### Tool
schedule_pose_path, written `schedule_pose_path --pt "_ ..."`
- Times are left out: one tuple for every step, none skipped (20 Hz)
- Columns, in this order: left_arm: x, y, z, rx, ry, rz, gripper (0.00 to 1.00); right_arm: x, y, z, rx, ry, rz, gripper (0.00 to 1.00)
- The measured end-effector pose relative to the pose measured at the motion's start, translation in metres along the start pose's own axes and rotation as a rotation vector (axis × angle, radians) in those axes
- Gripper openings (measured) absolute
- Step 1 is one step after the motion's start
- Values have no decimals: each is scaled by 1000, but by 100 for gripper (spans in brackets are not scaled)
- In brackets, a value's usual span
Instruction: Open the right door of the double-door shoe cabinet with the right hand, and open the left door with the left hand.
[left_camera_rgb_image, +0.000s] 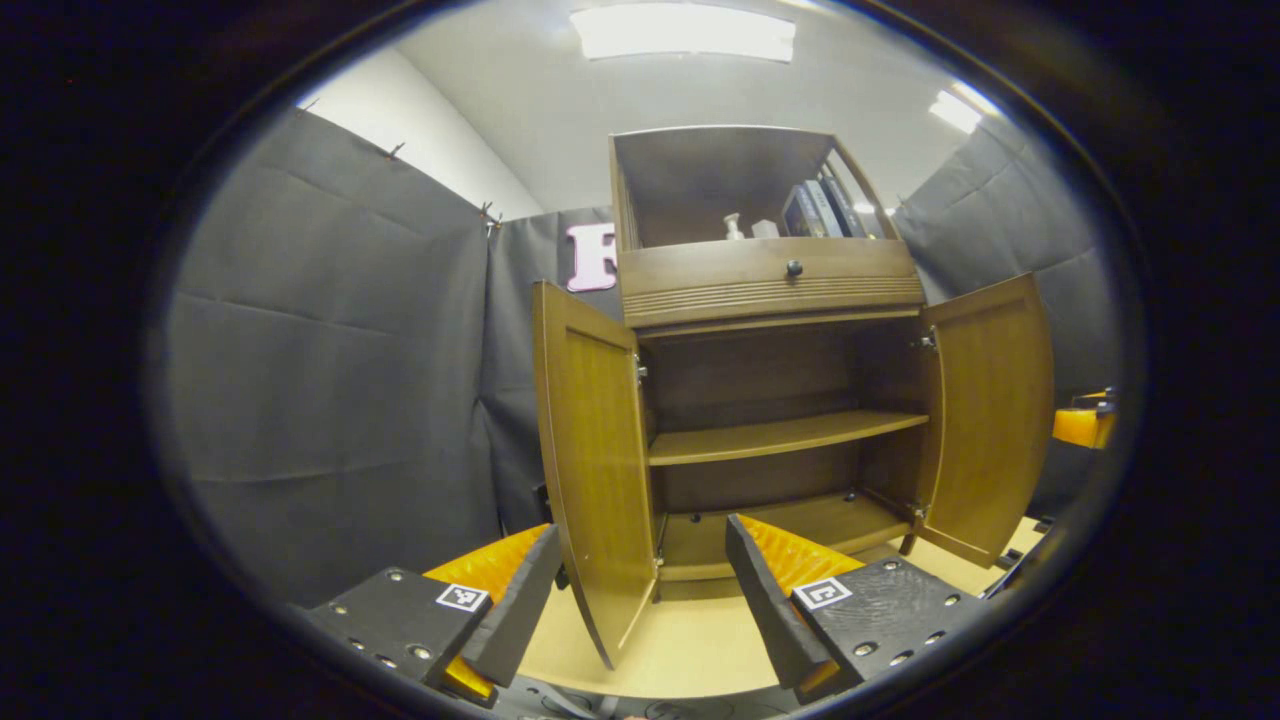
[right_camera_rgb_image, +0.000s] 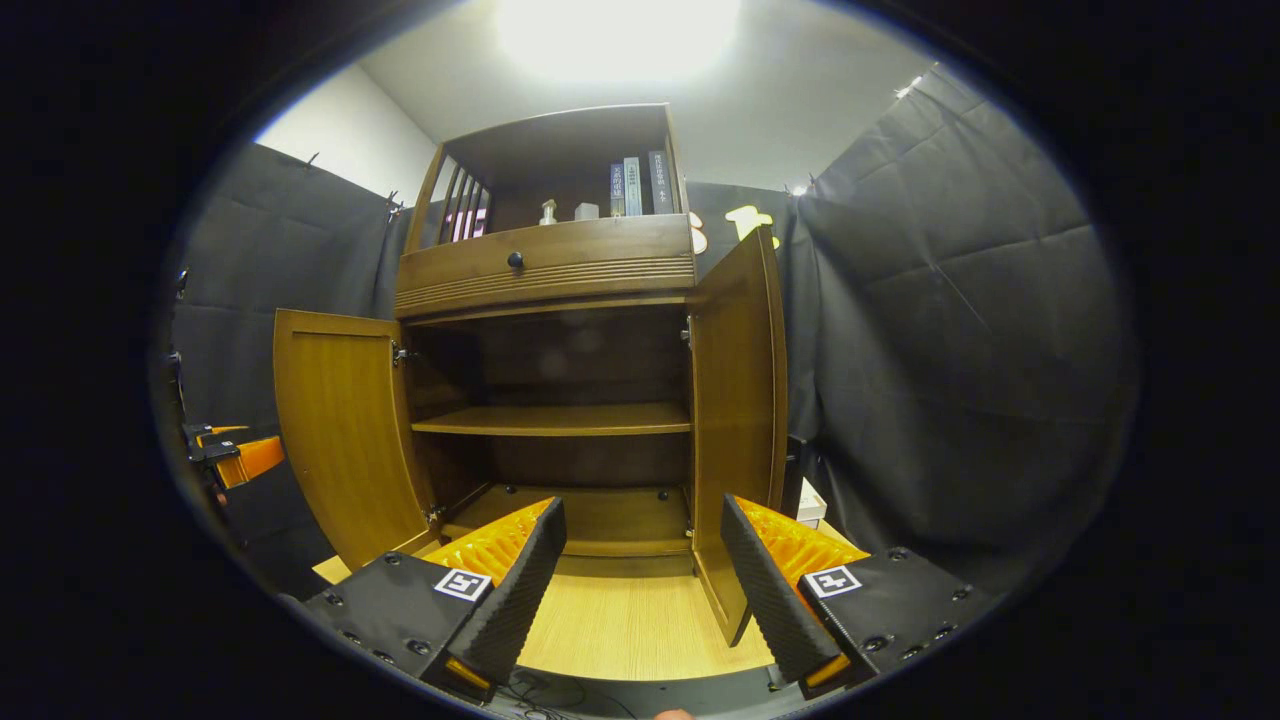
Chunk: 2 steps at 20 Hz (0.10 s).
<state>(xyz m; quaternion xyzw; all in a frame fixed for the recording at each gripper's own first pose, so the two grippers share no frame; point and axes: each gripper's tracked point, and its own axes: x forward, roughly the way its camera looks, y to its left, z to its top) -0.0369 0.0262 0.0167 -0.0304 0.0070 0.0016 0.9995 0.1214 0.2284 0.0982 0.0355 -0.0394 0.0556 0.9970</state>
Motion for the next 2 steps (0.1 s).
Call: schedule_pose_path --pt "0 0 0 0 -3 -1 95 1 0 0 0 1 -1 98" --pt "1 -1 1 0 -3 -3 95 1 1 -1 2 1 -3 98"
